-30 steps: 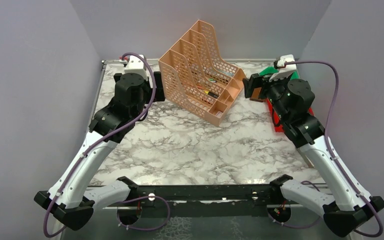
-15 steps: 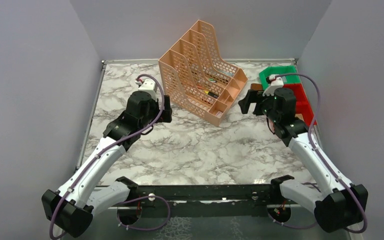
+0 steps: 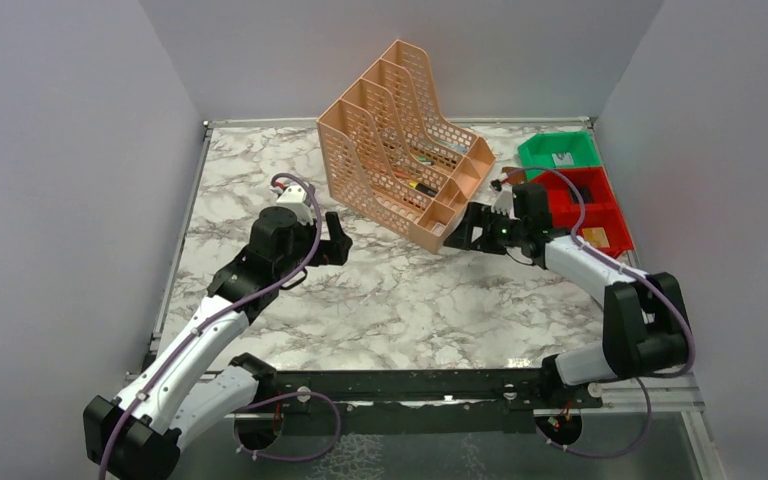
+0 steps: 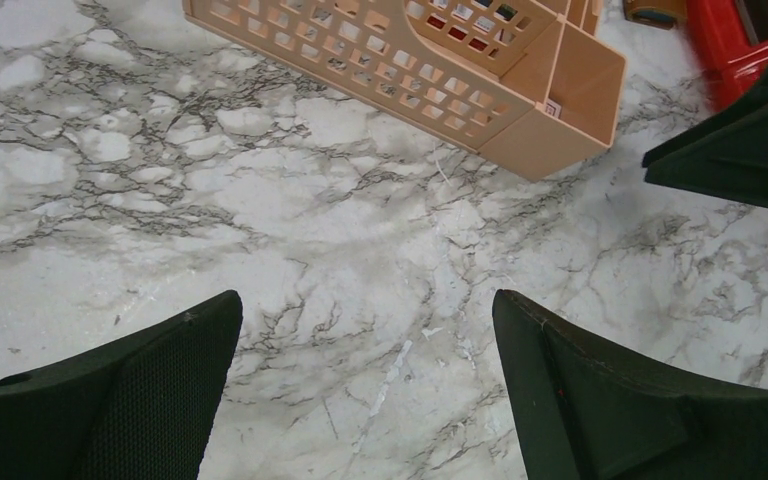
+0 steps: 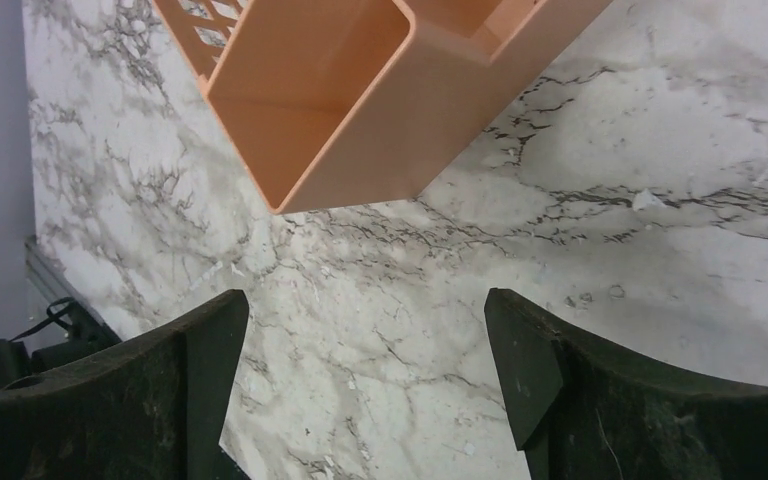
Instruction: Take the credit cards out of the card holder
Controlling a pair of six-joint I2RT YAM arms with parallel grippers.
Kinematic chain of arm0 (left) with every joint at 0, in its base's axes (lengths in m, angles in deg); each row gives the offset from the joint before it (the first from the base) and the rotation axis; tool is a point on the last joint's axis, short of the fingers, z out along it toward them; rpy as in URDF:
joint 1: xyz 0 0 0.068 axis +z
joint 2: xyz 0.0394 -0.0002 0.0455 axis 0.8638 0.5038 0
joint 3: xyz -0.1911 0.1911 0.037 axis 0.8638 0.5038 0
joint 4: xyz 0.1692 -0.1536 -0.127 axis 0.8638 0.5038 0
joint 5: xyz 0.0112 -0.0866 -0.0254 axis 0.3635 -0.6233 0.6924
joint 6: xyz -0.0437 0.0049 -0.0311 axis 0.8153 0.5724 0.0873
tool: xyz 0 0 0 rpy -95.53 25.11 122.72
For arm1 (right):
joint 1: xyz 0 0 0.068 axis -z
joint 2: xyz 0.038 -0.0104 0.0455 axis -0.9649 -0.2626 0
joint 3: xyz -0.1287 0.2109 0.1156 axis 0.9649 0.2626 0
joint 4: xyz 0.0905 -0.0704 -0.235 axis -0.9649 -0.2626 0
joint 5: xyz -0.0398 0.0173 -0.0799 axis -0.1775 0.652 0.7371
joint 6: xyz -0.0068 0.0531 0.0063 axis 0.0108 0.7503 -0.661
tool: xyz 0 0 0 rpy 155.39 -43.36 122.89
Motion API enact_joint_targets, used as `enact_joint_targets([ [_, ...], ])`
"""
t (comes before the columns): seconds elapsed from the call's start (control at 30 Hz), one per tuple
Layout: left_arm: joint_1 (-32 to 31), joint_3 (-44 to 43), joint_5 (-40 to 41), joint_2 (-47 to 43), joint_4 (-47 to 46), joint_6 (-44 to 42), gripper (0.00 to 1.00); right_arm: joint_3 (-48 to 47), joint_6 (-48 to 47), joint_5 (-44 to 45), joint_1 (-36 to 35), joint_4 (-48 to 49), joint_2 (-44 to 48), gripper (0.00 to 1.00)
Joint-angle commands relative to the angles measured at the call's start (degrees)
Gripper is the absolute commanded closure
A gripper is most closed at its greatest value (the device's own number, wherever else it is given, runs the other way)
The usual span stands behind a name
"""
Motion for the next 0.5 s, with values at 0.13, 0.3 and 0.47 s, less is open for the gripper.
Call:
enact_joint_targets([
  [0.13,0.50,1.74,-4.04,-1.41,-5.30,3.68,0.01,-8.88,1.67,-7.59,-5.48,5.49,-13.10,0.13],
  [0.3,0.52,1.60,-3.06,-1.67,-4.42,3.97,0.01,-14.27,0.54,-4.51,-11.18,4.10,-17.05,0.15],
  [0.47,0.62,1.50,1.12,-1.50,-3.58,5.81,0.01,-19.33,-2.33,-2.61,-20.52,4.17,-18.91,0.15],
])
